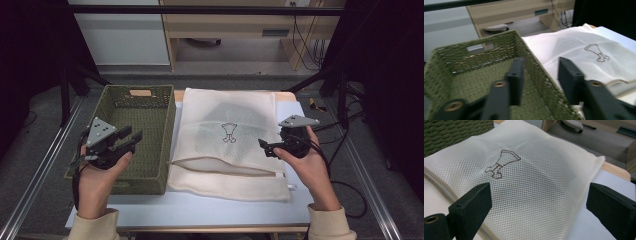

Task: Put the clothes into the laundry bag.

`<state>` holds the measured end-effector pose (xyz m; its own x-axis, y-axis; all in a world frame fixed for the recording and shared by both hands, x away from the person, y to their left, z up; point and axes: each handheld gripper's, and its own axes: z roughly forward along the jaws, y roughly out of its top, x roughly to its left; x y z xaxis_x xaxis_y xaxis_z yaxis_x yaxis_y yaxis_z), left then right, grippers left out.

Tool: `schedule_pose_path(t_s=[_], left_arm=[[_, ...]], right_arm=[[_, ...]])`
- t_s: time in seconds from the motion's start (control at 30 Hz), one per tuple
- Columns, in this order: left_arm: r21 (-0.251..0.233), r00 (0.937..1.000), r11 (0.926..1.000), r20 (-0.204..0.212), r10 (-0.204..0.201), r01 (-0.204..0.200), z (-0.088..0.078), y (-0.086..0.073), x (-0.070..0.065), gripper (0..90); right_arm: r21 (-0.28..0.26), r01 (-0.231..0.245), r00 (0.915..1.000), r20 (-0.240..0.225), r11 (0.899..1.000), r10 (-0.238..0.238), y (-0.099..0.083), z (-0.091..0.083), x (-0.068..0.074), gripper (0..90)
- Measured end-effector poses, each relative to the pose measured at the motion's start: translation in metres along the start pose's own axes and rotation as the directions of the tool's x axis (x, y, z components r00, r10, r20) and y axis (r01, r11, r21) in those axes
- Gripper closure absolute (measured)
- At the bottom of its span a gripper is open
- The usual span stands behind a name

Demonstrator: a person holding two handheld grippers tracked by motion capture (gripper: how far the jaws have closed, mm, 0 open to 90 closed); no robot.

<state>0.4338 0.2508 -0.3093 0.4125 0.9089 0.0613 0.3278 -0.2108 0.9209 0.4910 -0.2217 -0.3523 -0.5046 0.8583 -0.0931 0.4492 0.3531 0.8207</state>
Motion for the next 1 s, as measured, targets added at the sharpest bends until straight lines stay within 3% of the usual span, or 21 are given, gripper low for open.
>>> schedule_pose_path(t_s=[0.1,0.4,0.7,1.0], left_arm=[[-0.011,0.9998,0.9999,-0.016,-0.012,0.012,-0.005,0.002,0.005,41.4],[-0.004,0.9988,0.9995,-0.038,-0.030,0.030,-0.018,0.003,0.023,24.3],[0.024,0.9970,0.9987,-0.064,-0.043,0.045,-0.027,-0.001,0.040,15.5],[0.053,0.9951,0.9982,-0.096,-0.022,0.027,-0.032,-0.008,0.052,11.6]], right_arm=[[-0.011,-0.009,0.9998,0.016,1.000,0.009,-0.002,-0.005,-0.007,6.3],[-0.031,-0.045,0.9977,0.050,0.999,0.046,-0.007,-0.017,-0.024,5.8],[-0.040,-0.076,0.9932,0.086,0.996,0.079,-0.014,-0.025,-0.039,5.7],[-0.017,-0.106,0.9870,0.120,0.994,0.107,-0.032,-0.027,-0.049,6.5]])
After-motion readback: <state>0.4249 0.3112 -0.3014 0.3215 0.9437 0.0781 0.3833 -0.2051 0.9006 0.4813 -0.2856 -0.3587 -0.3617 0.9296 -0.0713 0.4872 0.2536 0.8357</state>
